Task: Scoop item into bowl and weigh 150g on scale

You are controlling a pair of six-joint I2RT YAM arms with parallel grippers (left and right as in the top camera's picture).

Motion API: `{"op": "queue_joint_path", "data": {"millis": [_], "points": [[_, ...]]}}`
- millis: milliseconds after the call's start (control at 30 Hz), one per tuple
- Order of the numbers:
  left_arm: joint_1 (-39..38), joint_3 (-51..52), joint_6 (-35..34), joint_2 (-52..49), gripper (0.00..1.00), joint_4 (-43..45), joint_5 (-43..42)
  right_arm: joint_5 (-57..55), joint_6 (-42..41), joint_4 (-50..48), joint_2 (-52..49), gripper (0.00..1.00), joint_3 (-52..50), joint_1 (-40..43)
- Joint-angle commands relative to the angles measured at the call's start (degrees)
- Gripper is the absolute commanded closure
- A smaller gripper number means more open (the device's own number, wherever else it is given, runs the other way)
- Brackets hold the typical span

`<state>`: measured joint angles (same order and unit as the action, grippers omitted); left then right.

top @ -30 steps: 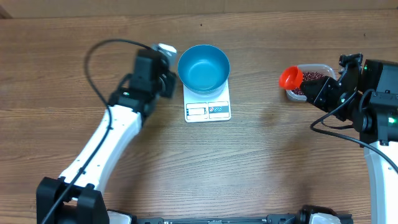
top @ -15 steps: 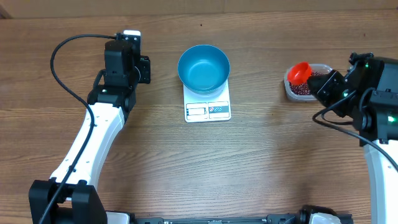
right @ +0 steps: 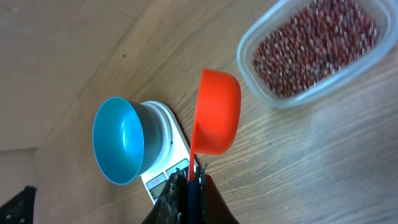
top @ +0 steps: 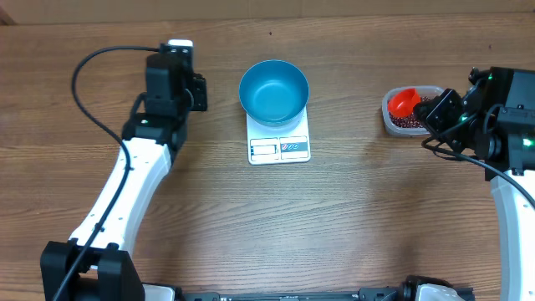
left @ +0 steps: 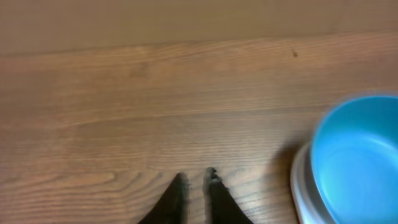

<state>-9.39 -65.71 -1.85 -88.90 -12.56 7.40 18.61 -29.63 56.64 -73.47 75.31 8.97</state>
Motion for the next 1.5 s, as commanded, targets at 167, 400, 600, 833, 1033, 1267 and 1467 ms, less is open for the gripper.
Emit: {"op": "queue_joint_path", "data": {"millis": [167,400,600,833,1033,1267,1467], "points": [[-16.57,-6.86,1.18,0.59,0.0,-15.76,-8.87,-0.57,11.61,1.2,0.48,0.96,2.34,0.15],[-27.43,-6.75,-6.99,0.48,0.9,-21.53,-16.65,-0.61,12.17,1.07,0.48,0.96,2.34,0.15],[-29.68,-6.64,-2.32,-4.68,0.96,-18.84,-7.28,-0.61,12.13,0.59,0.48,0.96,2.34,0.15],[-29.64,-6.64,-1.38,-13.88,0.96,-14.53,1.14,-0.61,12.15,0.83,0.48,0.96,2.34,0.15],[-29.64,-6.64,-1.27,-19.67,0.96,-12.44,1.18,-1.25,12.17,0.9,0.48,0.96,2.34,0.15],[-29.53,-6.64,-5.07,-23.93,0.96,-10.73,3.52,-1.25,12.22,0.92,0.48,0.96,2.34,0.15],[-29.53,-6.64,-5.05,-24.09,0.96,-9.81,3.54,-1.22,13.25,0.94,0.48,0.96,2.34,0.15]]}}
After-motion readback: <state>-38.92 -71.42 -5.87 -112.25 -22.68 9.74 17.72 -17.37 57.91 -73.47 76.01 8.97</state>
